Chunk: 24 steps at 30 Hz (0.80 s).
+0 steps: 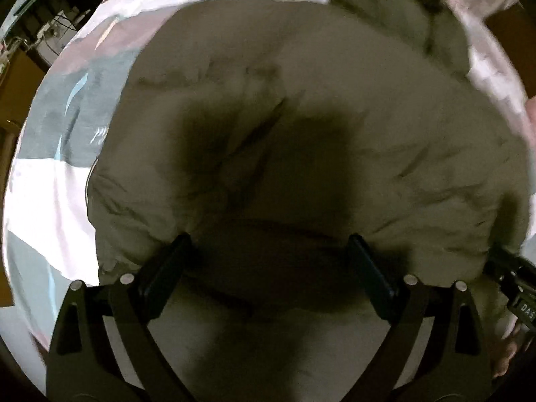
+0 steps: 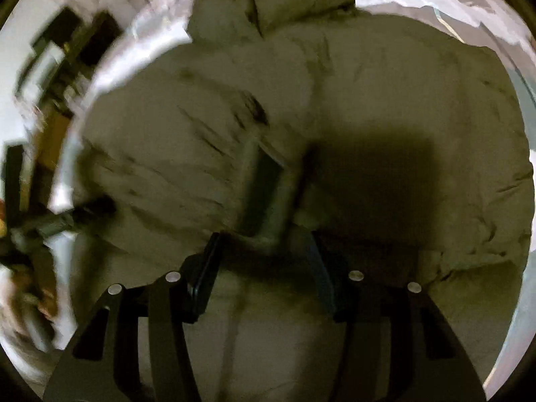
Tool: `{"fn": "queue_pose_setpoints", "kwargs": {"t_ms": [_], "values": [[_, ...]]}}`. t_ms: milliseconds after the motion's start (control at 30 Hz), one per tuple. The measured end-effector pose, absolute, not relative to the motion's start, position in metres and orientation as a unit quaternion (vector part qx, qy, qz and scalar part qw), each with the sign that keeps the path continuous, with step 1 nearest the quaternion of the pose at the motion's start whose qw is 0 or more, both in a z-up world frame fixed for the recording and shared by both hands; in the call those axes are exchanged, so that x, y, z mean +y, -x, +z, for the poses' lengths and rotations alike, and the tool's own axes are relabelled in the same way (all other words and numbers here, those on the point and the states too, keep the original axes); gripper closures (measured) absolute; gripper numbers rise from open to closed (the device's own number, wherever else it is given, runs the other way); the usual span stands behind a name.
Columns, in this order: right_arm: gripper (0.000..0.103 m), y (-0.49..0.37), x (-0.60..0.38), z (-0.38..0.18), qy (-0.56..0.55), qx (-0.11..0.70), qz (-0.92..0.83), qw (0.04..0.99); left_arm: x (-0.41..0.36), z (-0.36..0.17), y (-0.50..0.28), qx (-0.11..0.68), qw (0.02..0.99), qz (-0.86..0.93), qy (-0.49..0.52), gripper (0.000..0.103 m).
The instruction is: Fold large clothes
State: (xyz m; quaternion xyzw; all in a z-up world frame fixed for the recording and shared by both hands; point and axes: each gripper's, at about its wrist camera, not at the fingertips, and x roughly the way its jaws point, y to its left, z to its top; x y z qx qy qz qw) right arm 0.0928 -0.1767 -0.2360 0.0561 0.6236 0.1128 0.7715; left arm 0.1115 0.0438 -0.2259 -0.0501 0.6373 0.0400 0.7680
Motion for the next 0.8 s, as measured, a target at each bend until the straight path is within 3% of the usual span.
{"fn": "queue_pose_setpoints", "kwargs": {"t_ms": [100, 267, 333, 467, 567, 667, 800], "values": [[0.043, -0.094, -0.176, -0.247, -0.052, 0.636, 0.120, 0.761, 0.049, -0.223, -0.107, 0.639, 0.766, 0.042, 0.064, 0.006], [0.024, -0.077, -0.187, -0.207, -0.043, 0.648, 0.128, 0.749, 0.048, -0.181, -0.089, 0.618, 0.782, 0.008, 0.080, 0.006], [0.024, -0.062, -0.181, -0.201, -0.009, 0.657, 0.163, 0.736, 0.048, -0.176, -0.074, 0.634, 0.768, -0.015, 0.092, 0.006], [0.023, -0.024, -0.173, -0.236, 0.074, 0.684, 0.167, 0.707, 0.047, -0.200, -0.035, 0.679, 0.730, -0.043, 0.064, 0.006], [0.005, -0.007, -0.163, -0.260, 0.128, 0.668, 0.171, 0.713, 0.049, -0.237, -0.013, 0.714, 0.700, -0.020, 0.008, 0.005], [0.005, -0.002, -0.158, -0.250, 0.156, 0.662, 0.184, 0.709, 0.043, -0.240, 0.000, 0.696, 0.716, -0.023, -0.044, 0.004], [0.006, -0.005, -0.195, -0.208, 0.111, 0.629, 0.136, 0.758, 0.049, -0.226, 0.016, 0.680, 0.731, -0.004, -0.060, 0.004]]}}
